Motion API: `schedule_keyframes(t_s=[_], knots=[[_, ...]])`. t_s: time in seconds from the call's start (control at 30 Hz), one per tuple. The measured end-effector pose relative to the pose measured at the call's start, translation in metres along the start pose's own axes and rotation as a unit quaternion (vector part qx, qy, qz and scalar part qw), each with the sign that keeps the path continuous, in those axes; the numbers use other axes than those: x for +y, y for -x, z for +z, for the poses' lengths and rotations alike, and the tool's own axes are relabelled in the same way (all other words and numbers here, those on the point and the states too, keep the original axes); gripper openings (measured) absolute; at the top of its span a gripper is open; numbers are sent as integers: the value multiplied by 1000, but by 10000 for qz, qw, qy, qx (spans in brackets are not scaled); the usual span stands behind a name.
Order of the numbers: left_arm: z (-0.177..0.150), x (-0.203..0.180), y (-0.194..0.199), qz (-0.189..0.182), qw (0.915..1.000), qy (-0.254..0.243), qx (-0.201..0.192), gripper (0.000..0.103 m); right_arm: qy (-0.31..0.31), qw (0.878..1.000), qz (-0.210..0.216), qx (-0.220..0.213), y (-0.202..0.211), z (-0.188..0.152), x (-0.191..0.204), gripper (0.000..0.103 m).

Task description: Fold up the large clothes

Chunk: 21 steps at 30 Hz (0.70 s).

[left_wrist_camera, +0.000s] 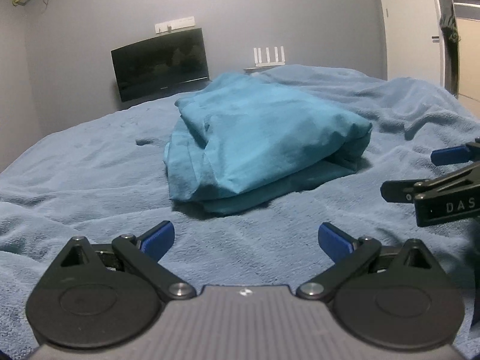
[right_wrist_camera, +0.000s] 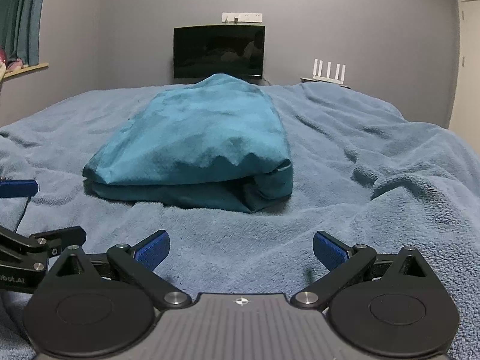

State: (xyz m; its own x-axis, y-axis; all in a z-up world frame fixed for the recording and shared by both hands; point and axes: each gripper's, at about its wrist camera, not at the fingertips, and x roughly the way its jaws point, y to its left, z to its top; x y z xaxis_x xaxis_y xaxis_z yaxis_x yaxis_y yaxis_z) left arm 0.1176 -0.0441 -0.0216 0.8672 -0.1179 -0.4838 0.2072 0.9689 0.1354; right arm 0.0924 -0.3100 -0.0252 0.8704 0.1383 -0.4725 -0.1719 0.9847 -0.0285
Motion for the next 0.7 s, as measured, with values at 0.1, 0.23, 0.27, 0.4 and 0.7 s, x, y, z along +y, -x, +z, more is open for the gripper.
schedule_keyframes(t_s=[0.1,0.23,0.27,0.4,0.7], knots=[[0,2,0,-47,10000,88,-5,103,-30,10000,-34,-73,1,1,-2,103],[1,5,0,-106,9997,216,-5,103,0,9999,-36,-103,1,1,-1,103],[1,5,0,-110,9997,232,-3,103,22,9999,-28,-100,1,1,0,103],[1,5,-1,-122,9996,236,10,103,95,9999,-8,-87,1,1,4,103],[1,5,-1,-112,9995,284,44,103,102,9999,-18,1,-3,0,5,103]])
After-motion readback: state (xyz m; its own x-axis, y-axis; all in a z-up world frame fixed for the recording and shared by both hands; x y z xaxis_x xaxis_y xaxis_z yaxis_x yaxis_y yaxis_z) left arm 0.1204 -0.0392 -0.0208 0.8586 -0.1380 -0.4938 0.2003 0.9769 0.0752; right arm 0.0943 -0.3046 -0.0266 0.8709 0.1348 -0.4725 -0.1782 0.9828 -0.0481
